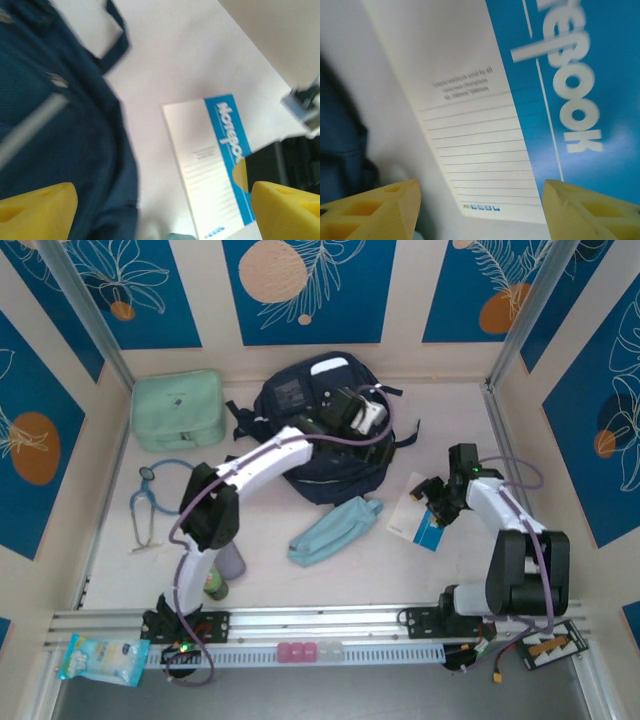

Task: Pack books, pencil case, and school supplies into a backpack

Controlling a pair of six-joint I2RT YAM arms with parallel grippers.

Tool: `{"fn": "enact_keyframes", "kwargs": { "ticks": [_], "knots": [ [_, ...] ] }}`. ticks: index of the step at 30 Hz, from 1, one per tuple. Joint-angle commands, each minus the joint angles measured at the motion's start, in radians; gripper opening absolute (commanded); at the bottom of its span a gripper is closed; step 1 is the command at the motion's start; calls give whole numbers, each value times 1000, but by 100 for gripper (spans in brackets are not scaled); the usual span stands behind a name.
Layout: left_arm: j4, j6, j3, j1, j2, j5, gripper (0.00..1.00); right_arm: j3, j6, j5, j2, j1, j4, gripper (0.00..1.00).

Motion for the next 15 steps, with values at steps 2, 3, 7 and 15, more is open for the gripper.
{"fn": "enact_keyframes", "kwargs": {
  "ticks": [2, 3, 7, 15],
  "knots": [
    [-44, -29, 103, -95, 86, -28, 83, 22, -110, 30, -30, -110, -104, 65],
    [-50, -30, 120, -112, 106, -43, 81, 18, -125, 27, -22, -138, -108, 64],
    [-91, -29, 180, -175, 199, -107, 77, -5, -176, 37, -1, -213, -82, 63],
    [-159, -28, 246, -194, 320, -157, 57, -26, -213, -4, 91, -256, -29, 45]
  ]
}}
